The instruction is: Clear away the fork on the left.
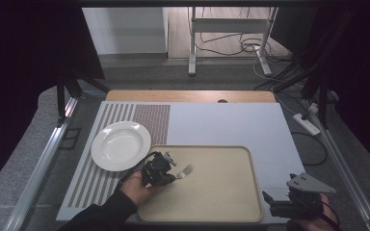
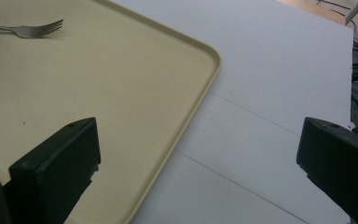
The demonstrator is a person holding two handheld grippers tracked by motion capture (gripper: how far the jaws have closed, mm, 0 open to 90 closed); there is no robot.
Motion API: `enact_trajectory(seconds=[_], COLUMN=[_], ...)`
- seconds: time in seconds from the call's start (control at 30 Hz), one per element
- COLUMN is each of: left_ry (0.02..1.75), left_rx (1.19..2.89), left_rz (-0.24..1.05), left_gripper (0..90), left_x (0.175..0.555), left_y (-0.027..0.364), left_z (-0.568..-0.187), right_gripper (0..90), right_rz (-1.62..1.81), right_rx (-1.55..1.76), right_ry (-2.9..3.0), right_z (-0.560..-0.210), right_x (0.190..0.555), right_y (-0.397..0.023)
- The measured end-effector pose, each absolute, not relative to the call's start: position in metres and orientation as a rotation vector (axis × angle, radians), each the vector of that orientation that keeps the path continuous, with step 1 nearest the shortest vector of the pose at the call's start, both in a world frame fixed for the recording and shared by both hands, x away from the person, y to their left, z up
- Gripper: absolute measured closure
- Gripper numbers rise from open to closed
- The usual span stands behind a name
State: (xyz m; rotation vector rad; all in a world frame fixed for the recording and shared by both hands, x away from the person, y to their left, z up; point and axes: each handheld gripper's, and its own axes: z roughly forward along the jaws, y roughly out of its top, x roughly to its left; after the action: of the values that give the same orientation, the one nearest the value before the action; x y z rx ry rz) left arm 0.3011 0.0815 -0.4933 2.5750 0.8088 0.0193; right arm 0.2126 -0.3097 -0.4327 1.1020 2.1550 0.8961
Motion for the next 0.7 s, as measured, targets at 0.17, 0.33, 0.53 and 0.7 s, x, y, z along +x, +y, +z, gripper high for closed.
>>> enact_trajectory(seconds=[0.17,0.33,0.53,0.7], left_ry=[0.784,0.806,0.859,0.917], left_rx=[2.628,2.632,2.629,2.618], left_rz=[0.026,0.038,0.075,0.083], left_gripper=[88.7,88.7,88.7,88.7], left_x=[0.304,0.307,0.312,0.317], left_y=[0.071,0.072,0.081,0.089], left_z=[-0.503,-0.506,-0.506,-0.506], right_gripper=[0.1,0.1,0.1,0.1], right_rz=[0.897,0.899,0.896,0.895], right_rx=[1.100,1.099,1.097,1.095], right_ry=[2.157,2.158,2.159,2.161], right_z=[-0.433,-0.433,-0.433,-0.433], right_x=[0.213,0.212,0.212,0.212], right_y=[-0.310,-0.310,-0.310,-0.310])
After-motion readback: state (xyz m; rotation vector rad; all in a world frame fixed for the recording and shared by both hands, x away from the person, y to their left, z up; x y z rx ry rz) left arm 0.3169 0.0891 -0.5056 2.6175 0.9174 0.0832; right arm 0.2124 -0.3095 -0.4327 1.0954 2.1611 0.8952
